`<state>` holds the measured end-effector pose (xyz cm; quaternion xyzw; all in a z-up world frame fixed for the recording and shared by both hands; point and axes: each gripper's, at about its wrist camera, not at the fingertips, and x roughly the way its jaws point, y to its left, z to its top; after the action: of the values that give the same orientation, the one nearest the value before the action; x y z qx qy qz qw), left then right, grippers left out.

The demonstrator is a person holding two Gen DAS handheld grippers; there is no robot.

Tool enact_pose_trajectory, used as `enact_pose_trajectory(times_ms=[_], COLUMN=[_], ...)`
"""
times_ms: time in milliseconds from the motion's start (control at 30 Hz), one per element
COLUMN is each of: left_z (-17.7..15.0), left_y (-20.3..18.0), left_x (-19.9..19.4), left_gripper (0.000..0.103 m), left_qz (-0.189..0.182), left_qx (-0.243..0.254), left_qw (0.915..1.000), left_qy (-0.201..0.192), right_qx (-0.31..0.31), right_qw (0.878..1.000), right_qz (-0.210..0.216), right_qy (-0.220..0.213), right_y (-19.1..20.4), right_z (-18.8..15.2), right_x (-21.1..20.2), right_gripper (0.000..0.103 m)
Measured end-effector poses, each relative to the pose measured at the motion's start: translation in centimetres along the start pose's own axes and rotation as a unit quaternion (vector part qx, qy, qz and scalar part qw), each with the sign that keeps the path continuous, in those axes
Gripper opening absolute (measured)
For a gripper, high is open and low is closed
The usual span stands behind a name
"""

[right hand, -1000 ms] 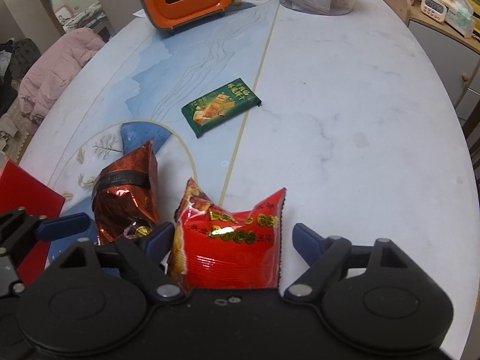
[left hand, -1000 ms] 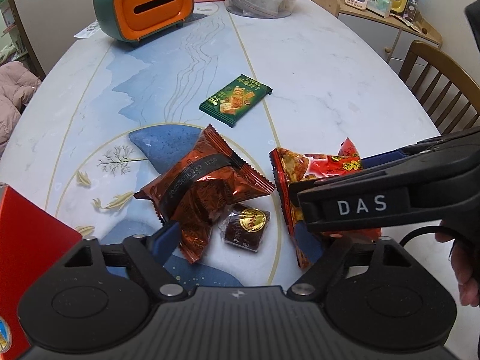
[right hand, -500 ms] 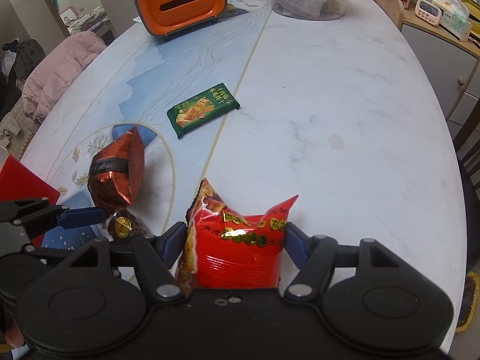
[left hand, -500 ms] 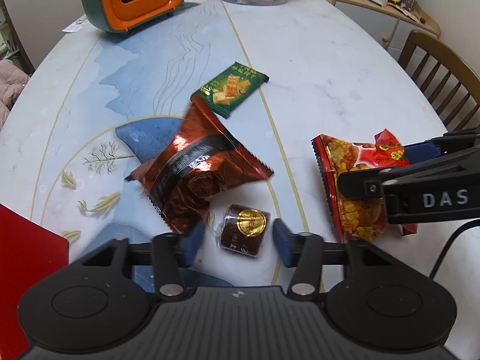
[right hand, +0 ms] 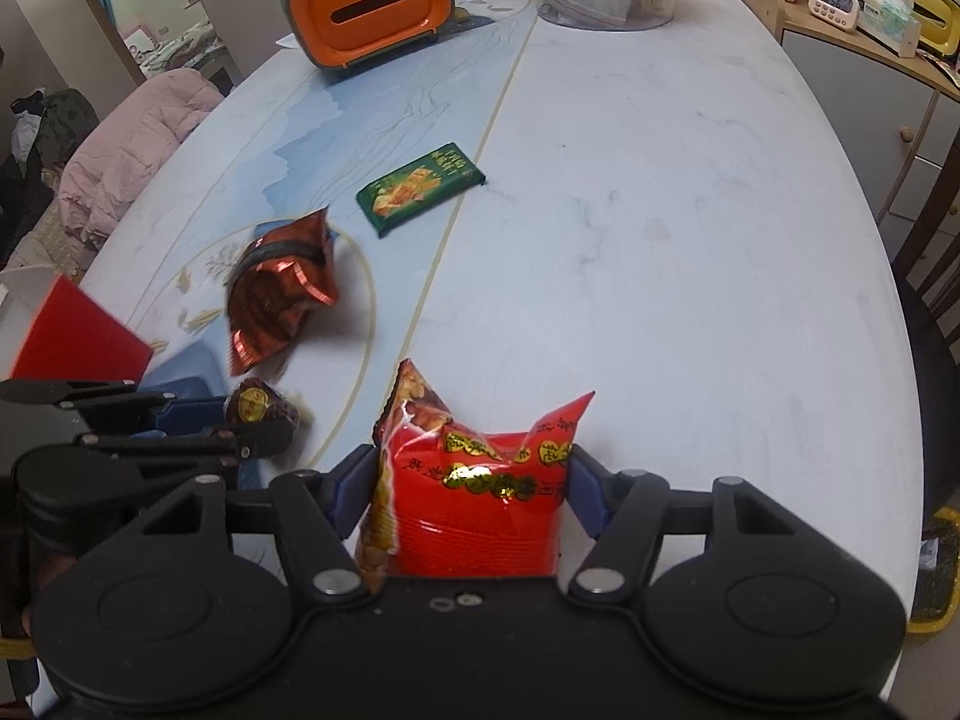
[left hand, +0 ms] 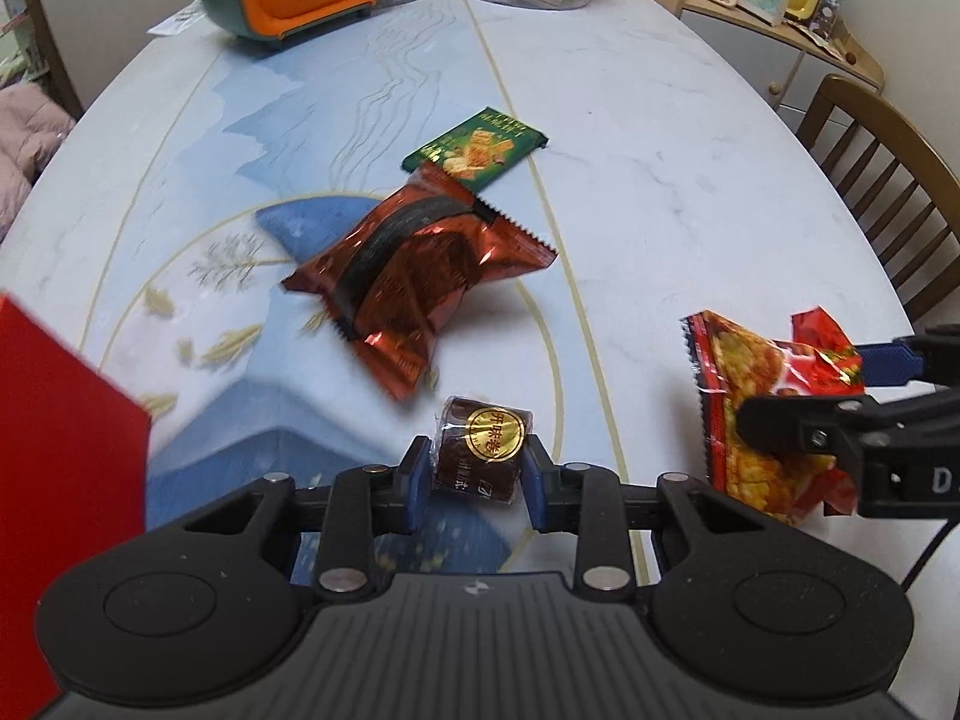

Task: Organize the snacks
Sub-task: 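Carry the red chip bag and brown candy over the box with both tools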

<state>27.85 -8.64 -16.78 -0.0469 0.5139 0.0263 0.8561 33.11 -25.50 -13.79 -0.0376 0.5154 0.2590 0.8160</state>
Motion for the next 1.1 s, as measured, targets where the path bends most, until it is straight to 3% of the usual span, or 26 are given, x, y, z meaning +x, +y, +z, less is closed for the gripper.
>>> enact_pose_trajectory(times_ms=[533,1100], left_z=[-3.9,-7.1], left_y=[3.8,13.3], left_x=[-10.0,-18.5], left_gripper=[0.03,0.03], left_qz=[-0.015,-0.005], left_qx=[-0.03,-0.063], left_qw=[0.9988,0.9952], left_qy=[-0.035,-0.075], right_qx=[-0.03,-0.086], right_qw=[0.999,0.992], right_qz=[0.028,0.057], right_qy=[-0.031,-0.068], right_y=[5.9,18.1], right_z=[-2.6,-2.6], right_x=[-7.0,-10.6], right_gripper=[0.065,0.065])
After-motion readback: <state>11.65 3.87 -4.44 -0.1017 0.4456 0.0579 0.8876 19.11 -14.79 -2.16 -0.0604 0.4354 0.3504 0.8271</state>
